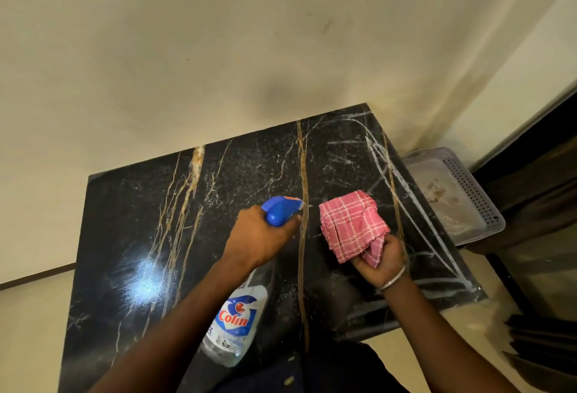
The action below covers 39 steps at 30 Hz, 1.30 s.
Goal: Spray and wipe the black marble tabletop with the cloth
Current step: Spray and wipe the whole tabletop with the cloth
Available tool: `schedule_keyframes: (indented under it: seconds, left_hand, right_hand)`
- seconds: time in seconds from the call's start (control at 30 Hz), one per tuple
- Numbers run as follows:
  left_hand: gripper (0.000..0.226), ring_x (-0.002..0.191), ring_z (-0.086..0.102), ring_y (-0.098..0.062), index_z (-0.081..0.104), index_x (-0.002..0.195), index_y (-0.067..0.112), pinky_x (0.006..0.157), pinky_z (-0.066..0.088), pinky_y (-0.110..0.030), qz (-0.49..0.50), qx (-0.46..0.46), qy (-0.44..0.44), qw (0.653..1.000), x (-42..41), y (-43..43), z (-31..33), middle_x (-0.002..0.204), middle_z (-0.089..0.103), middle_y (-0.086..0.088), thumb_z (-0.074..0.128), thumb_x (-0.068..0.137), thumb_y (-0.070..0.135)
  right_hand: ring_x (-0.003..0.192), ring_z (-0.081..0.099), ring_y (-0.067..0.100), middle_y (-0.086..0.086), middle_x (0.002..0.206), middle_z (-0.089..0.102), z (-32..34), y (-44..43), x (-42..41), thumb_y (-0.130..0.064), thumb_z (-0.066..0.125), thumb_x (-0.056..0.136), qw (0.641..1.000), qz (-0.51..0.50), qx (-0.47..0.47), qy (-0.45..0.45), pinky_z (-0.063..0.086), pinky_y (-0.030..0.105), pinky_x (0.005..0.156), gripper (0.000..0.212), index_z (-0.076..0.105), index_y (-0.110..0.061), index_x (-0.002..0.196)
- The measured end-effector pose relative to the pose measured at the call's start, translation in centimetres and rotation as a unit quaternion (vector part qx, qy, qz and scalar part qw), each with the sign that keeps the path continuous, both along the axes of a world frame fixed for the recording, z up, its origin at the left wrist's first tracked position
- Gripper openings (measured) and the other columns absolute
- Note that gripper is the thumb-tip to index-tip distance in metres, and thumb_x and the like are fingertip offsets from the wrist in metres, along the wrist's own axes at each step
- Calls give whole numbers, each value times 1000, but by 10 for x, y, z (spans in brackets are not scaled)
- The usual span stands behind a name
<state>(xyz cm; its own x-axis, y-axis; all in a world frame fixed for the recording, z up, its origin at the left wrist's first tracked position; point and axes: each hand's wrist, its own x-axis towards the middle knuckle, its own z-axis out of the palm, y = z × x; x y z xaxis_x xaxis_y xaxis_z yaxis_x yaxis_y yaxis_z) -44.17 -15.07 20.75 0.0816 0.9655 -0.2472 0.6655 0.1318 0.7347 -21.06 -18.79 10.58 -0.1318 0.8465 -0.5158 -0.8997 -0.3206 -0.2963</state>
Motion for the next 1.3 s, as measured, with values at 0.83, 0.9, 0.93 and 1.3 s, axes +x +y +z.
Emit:
schedule_keyframes:
  seconds: [0.83, 0.9, 0.93, 1.3]
  left_hand:
    - [29, 46, 52, -1, 63, 83, 19, 46, 41, -11, -46, -4, -33, 998, 29, -21, -26, 57, 58, 3, 65, 85, 48]
    - [29, 50, 55, -3, 64, 89, 19, 49, 44, -12, -50, -12, -43, 998, 25, -22, -30, 63, 63, 0, 64, 85, 48]
    - [30, 51, 56, -4, 65, 91, 20, 49, 45, -13, -51, -17, -46, 998, 23, -22, -32, 64, 64, -2, 64, 85, 49]
    - [25, 51, 56, -4, 63, 87, 18, 52, 47, -17, -98, -37, -19, 994, 12, -23, -38, 65, 65, -3, 64, 87, 44]
  right_hand:
    - [119, 55, 35, 13, 116, 62, -33, -8, 45, -40, 44, 100, 889, -27, 1, -458, 46, 45, 100, 51, 52, -3, 134]
    - [121, 56, 30, 9, 125, 61, -41, -24, 55, -59, 44, 92, 733, 115, 113, -661, 49, 41, 98, 61, 51, -18, 137]
    - [130, 50, 27, 6, 136, 56, -48, -34, 54, -58, 36, 95, 630, 207, 176, -728, 45, 43, 104, 57, 47, -26, 141]
    - [150, 6, 33, 6, 164, 10, -104, -135, 16, -43, 30, 100, 201, 337, 234, -890, 14, 53, 117, 63, 11, -24, 157]
